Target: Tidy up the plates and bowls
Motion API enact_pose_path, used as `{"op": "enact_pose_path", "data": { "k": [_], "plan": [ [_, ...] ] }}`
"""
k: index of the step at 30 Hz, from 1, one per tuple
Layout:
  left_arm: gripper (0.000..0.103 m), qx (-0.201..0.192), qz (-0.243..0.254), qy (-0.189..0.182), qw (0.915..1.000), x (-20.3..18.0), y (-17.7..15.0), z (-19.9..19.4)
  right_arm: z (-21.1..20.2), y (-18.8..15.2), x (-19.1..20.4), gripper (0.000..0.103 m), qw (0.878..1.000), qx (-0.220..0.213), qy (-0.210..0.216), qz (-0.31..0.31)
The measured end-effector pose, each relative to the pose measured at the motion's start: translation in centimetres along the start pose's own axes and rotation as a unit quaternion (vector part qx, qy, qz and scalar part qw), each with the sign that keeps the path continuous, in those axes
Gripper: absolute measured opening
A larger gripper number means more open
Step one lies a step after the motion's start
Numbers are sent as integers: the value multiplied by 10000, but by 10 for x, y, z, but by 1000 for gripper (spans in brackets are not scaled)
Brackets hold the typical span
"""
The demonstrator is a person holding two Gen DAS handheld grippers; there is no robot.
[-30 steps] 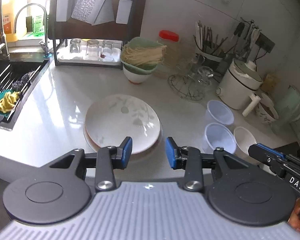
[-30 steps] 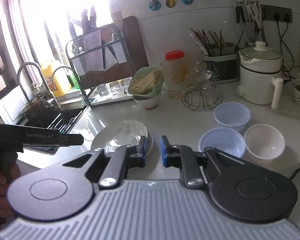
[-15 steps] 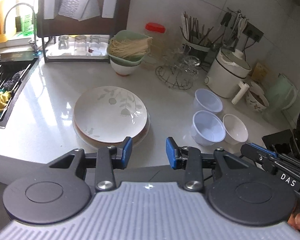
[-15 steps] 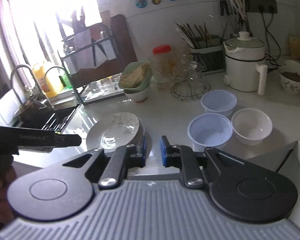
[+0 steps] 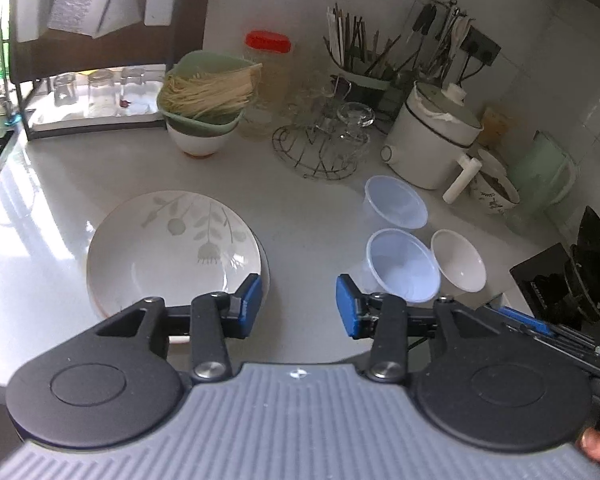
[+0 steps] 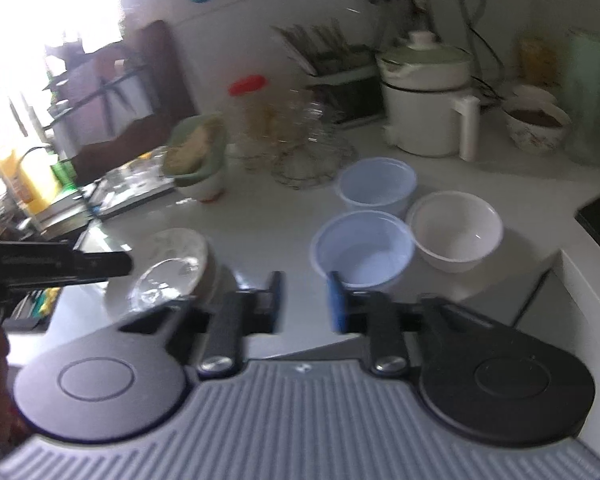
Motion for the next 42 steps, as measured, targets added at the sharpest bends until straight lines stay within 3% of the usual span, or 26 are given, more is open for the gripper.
{"op": "enact_pose_path", "data": {
  "k": [1,2,9,12,22,27,29,37,40,42],
  "plan": [
    [52,40,32,-12,10000,3,3,7,3,1,-4,71,9999,4,-93,73],
    [56,59,60,-36,10000,6,6,13,6,3,-7,79,9997,1,-171,157],
    [88,99,470,-407,9980,2,27,44,22,10,-22,80,9969,18,-530,573],
    [91,194,586,-574,9964,-6,30,59,26,12,-28,80,9948,10,-676,761],
    [90,588,593,-1068,9908,-31,31,122,54,15,-53,78,9903,162,-704,1189],
    [89,721,560,-1072,9900,-40,38,150,81,15,-66,62,9886,458,-768,1213],
    [89,815,451,-1136,9891,-43,41,162,92,16,-72,51,9864,580,-834,1295],
    [88,1176,610,-1362,9818,-67,43,208,126,13,-91,42,9787,930,-981,1547],
    [80,1209,710,-1433,9797,-77,46,221,132,14,-97,38,9766,996,-1011,1616],
    [62,1207,776,-1524,9778,-84,49,228,135,15,-100,37,9759,1036,-1000,1642]
  ]
}}
Point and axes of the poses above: each gripper's, at about its wrist camera, not at the fingertips, and z roughly the way its jaws point, x to its left, y to its top, the point moved 10 cm from there along z, roughly the way its jaws point, and after that the axes turned 15 degrees about z, right-handed, at the moved point
